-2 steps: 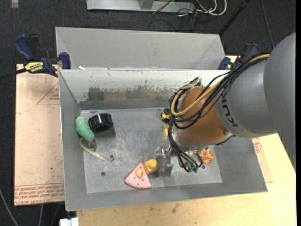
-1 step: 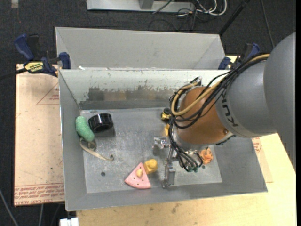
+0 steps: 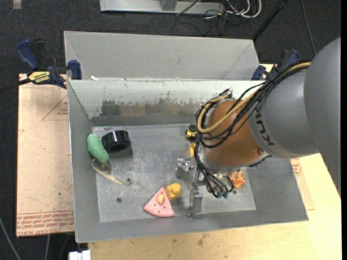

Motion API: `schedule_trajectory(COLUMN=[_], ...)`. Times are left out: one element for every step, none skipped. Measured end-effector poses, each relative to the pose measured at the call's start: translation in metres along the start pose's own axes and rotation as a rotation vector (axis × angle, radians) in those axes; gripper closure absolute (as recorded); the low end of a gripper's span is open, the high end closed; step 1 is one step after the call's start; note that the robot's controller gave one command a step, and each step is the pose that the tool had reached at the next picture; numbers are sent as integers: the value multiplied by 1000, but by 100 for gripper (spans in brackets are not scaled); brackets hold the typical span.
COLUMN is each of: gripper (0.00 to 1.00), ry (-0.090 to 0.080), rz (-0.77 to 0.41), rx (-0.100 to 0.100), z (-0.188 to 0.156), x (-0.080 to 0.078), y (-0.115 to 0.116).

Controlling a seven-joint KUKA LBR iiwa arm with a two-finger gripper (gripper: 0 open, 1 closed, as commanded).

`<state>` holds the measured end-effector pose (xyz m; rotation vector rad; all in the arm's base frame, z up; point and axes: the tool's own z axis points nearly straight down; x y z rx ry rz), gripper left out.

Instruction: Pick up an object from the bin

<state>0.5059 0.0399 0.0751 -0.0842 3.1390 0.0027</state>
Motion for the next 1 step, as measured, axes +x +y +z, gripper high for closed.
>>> schedule_trajectory(gripper=[0], ry=[1], rz=[-53], rx=[2], z=[2], x=[-18], y=[25])
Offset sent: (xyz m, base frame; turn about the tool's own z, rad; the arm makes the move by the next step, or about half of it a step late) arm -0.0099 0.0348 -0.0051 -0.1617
